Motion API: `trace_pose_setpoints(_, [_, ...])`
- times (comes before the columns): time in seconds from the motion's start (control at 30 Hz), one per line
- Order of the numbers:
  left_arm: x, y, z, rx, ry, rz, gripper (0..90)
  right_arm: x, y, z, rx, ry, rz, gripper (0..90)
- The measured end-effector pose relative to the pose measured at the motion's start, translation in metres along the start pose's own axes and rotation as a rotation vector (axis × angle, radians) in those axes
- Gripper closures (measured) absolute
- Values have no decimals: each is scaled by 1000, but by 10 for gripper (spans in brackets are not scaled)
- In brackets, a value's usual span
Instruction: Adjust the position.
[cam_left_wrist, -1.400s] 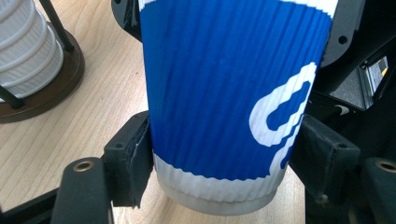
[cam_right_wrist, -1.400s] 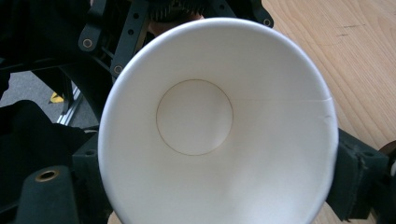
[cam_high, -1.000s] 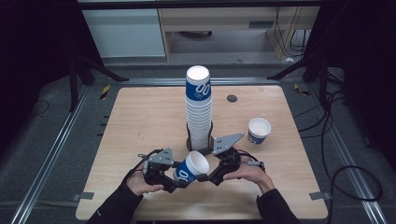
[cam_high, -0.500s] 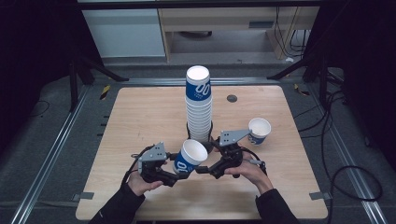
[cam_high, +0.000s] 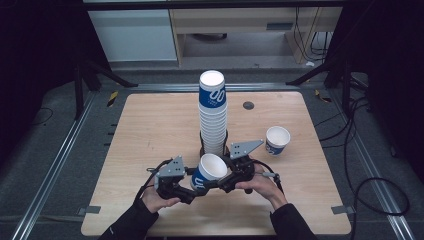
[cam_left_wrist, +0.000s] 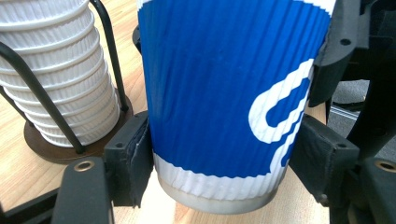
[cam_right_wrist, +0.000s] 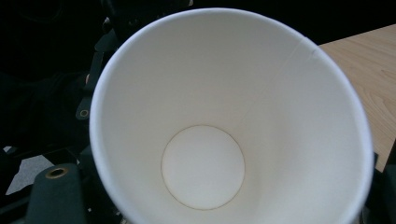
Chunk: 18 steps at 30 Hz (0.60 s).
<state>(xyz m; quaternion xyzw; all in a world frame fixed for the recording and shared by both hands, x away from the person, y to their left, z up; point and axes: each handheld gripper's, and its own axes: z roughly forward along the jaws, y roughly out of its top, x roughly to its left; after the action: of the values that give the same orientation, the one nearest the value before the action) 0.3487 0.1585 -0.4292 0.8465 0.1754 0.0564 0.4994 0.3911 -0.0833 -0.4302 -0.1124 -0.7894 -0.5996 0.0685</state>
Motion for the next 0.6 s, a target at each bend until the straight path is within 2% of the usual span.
trace_pose_setpoints(0.17, [1, -1, 1, -5, -5, -6, 269, 1, 1, -1, -3, -5, -13, 205])
trace_pose_setpoints(0.33, [3, -3, 1, 16, 0, -12, 239, 1, 3, -6, -12, -37, -28, 205])
trace_pose_setpoints(0.47, [9, -8, -2, 34, 22, -29, 227, -1, 5, -21, -29, -93, -38, 204])
trace_pose_setpoints(0.6, [21, -13, -9, 32, 71, -71, 226, -3, 6, -36, -26, -162, -40, 204])
